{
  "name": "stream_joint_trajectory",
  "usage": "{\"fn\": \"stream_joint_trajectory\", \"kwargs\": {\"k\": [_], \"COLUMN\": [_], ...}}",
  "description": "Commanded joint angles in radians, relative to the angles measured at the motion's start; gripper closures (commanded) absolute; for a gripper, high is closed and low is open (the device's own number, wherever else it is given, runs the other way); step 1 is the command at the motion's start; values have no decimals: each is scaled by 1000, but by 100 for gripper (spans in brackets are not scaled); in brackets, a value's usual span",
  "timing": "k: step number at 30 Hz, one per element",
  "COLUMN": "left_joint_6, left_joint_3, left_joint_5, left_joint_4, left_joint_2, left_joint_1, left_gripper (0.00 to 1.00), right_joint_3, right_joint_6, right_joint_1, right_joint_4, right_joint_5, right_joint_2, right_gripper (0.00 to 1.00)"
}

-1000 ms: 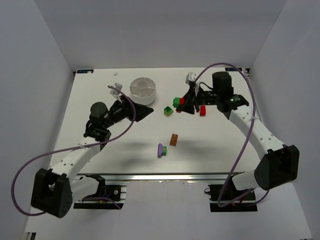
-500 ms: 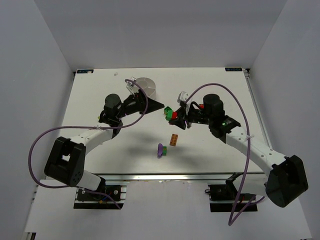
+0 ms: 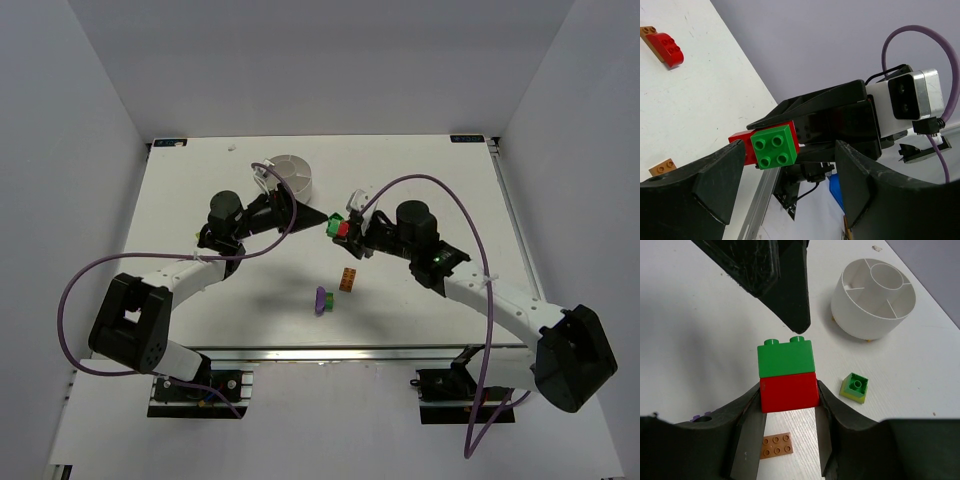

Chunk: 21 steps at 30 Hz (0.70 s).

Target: Sort the legos into containers by color

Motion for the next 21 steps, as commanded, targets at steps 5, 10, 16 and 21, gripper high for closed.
{"fn": "stream_joint_trajectory", "kwargs": {"k": [5, 10, 16, 21], "left_joint_6": [37, 52, 73, 73], "left_joint_3": [13, 19, 27, 32], "left_joint_5": [2, 1, 2, 13], "left_joint_4": [-24, -49, -73, -73], "left_joint_2": [-30, -29, -22, -18], "left_joint_1": [-17, -29, -40, -46], "left_gripper": [21, 24, 31, 36], "right_joint_3": [-39, -60, -85, -96], "right_joint_6": [-24, -31, -32, -34], "right_joint_1": [53, 82, 107, 113], "right_joint_4": [153, 189, 245, 274], "right_joint_5": [66, 95, 152, 186], "right_joint_2": [-43, -54, -63, -48], "right_gripper": [100, 100, 100, 100]}}
